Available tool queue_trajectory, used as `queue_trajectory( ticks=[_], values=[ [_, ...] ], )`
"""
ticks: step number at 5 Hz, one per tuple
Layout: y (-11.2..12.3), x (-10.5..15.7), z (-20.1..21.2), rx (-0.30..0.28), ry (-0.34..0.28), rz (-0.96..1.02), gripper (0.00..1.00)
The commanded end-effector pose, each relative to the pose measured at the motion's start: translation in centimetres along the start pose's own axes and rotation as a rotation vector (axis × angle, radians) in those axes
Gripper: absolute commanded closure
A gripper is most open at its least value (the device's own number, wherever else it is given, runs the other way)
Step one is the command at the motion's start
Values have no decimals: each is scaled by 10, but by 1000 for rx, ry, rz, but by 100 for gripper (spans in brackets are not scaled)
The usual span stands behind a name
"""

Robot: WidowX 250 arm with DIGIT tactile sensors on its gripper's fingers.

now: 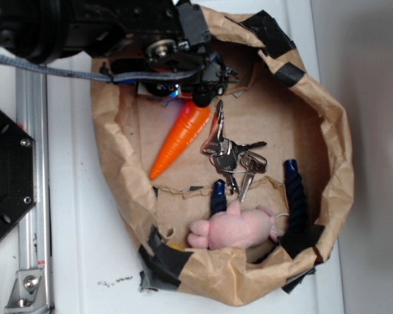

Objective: Grab the blue sponge.

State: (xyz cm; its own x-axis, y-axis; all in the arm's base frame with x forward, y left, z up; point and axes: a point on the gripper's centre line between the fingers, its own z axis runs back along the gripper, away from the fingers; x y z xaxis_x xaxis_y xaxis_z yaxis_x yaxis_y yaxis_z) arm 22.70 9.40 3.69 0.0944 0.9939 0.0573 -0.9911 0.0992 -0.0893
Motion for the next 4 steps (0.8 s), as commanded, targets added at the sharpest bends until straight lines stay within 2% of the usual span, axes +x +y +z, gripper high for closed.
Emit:
queue_trajectory(
  ticks=[1,2,4],
  values=[
    [-12,-26,77,-234,32,-118,100],
    [-15,-34,88,-262,36,-130,100],
    [-4,-21,74,-221,-9,-60,100]
  ],
)
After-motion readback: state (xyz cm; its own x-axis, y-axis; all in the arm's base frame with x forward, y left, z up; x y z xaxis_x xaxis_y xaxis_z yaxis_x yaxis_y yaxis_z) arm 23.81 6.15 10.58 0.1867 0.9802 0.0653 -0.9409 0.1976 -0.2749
